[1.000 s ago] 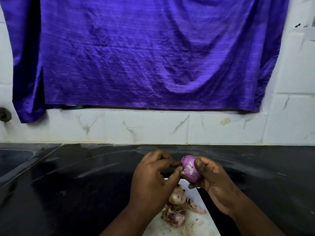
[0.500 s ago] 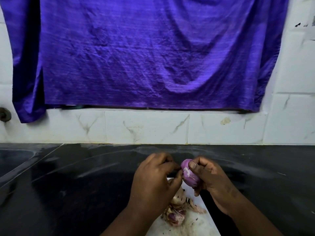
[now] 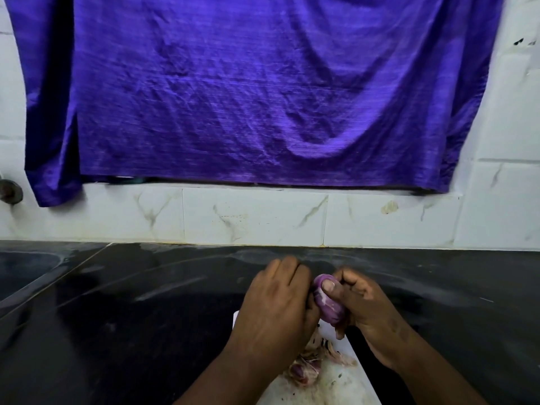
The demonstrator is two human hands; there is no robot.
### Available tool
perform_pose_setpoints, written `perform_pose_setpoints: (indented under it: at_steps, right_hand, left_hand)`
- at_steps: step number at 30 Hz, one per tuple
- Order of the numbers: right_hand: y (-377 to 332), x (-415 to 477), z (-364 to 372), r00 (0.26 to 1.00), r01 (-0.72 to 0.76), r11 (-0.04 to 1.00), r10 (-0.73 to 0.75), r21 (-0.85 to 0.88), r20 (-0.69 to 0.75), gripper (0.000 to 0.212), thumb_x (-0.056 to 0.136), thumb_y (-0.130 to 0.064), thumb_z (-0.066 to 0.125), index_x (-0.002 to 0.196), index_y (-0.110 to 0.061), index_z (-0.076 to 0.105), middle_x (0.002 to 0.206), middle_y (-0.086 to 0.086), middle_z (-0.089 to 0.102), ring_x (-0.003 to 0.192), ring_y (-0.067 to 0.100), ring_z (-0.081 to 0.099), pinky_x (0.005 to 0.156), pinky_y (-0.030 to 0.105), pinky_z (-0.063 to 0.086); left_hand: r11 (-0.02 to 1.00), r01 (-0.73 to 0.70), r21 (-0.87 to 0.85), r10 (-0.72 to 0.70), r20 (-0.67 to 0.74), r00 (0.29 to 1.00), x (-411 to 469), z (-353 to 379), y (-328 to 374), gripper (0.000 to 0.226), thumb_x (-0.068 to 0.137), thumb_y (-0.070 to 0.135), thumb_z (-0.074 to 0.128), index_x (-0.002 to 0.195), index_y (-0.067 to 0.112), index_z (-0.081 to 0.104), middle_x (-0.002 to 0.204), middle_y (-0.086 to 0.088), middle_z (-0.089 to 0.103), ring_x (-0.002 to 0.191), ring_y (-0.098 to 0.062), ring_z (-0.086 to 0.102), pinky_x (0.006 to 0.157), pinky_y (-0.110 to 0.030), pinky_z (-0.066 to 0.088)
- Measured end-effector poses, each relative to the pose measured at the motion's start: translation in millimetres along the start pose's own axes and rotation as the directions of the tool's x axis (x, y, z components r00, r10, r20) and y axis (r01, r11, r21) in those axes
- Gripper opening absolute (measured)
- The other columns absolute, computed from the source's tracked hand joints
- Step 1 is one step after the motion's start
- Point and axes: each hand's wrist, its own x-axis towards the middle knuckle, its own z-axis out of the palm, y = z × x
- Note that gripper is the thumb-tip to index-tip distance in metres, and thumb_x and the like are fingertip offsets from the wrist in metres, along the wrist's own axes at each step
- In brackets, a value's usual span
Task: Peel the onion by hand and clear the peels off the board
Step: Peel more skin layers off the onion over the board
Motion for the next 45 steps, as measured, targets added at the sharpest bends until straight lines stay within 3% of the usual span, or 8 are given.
perform_pose_setpoints:
  at_steps: [5,14,21,25,31,33,38,45]
  right_hand:
    - [-1,-1,-1,0.999,0.005,1.0,-0.005,-0.003,0.036,0.056,0.072,-0.059,0.086,0.088,-0.009,0.066,0.08,0.016,0.071,0.06,0.023,0.064,0.046,0.03,0.05]
    - [-3,-2,-4,0.997,0.023,1.0,-0.024,0.011,0.076,0.042,0.079,-0.043,0.081,0.09,-0.006,0.064,0.079,0.01,0.07,0.06,0.019,0.063,0.044,0.029,0.049]
    - [-2,-2,-7,0.996,0.045,0.999,-0.044,-0.021,0.072,0.047,0.072,-0.057,0.086,0.083,-0.017,0.065,0.075,0.005,0.067,0.057,0.014,0.058,0.044,0.027,0.045]
    - [-3,-2,-8,0.997,0.044,0.999,-0.042,-0.023,0.057,0.053,0.071,-0.057,0.086,0.086,-0.011,0.065,0.077,0.01,0.067,0.057,0.017,0.057,0.043,0.028,0.045]
    - [-8,-2,-6,1.0,0.029,0.999,-0.029,0.019,-0.004,0.049,0.075,-0.048,0.082,0.087,-0.004,0.064,0.073,0.01,0.063,0.055,0.019,0.053,0.044,0.029,0.044]
    - [-8,-3,-5,1.0,0.023,0.999,-0.024,0.029,0.007,0.045,0.076,-0.046,0.081,0.085,-0.006,0.064,0.071,0.008,0.062,0.054,0.018,0.053,0.044,0.028,0.044]
    - [-8,-4,-4,0.999,0.02,0.999,-0.021,0.025,0.03,0.045,0.078,-0.041,0.082,0.085,-0.002,0.061,0.07,0.011,0.062,0.054,0.02,0.051,0.043,0.027,0.043]
    - [-9,-3,2,1.0,0.015,1.0,-0.015,0.024,0.018,0.045,0.074,-0.046,0.082,0.079,-0.006,0.061,0.068,0.009,0.062,0.051,0.017,0.053,0.04,0.027,0.042]
  left_hand:
    - [0.999,0.049,-0.018,-0.047,0.084,0.995,-1,4,-2,0.024,0.091,0.033,0.031,0.097,0.019,0.05,0.101,0.003,0.047,0.088,-0.015,0.039,0.077,-0.032,0.04]
    - [0.998,0.056,-0.026,-0.055,0.047,0.997,-3,10,-1,0.007,0.098,0.032,0.045,0.098,0.025,0.046,0.1,0.009,0.042,0.089,-0.013,0.038,0.08,-0.033,0.043]
    - [0.999,0.037,-0.04,-0.036,0.013,0.999,-2,9,3,0.009,0.097,0.032,0.046,0.097,0.023,0.048,0.1,0.008,0.043,0.088,-0.012,0.038,0.077,-0.033,0.044]
    - [0.991,0.068,-0.116,-0.069,-0.002,0.998,-3,10,5,0.007,0.098,0.03,0.049,0.095,0.025,0.047,0.097,0.011,0.042,0.087,-0.011,0.039,0.076,-0.031,0.042]
    - [0.882,0.179,-0.435,-0.196,0.006,0.981,-5,14,-3,0.017,0.1,0.046,0.059,0.099,0.03,0.059,0.103,0.018,0.054,0.102,-0.007,0.057,0.08,-0.024,0.049]
    - [0.822,0.231,-0.521,-0.26,0.017,0.965,-5,16,-4,0.014,0.094,0.04,0.072,0.096,0.029,0.063,0.101,0.016,0.058,0.099,-0.008,0.061,0.078,-0.02,0.051]
    - [0.503,0.405,-0.763,-0.455,0.165,0.875,-2,20,-12,0.018,0.079,0.01,0.09,0.079,0.022,0.076,0.087,-0.003,0.072,0.076,-0.023,0.07,0.065,-0.029,0.058]
    - [0.634,0.329,-0.7,-0.455,0.005,0.89,-5,27,-8,0.026,0.08,0.003,0.086,0.075,0.028,0.078,0.081,0.009,0.073,0.08,-0.013,0.072,0.07,-0.031,0.06]
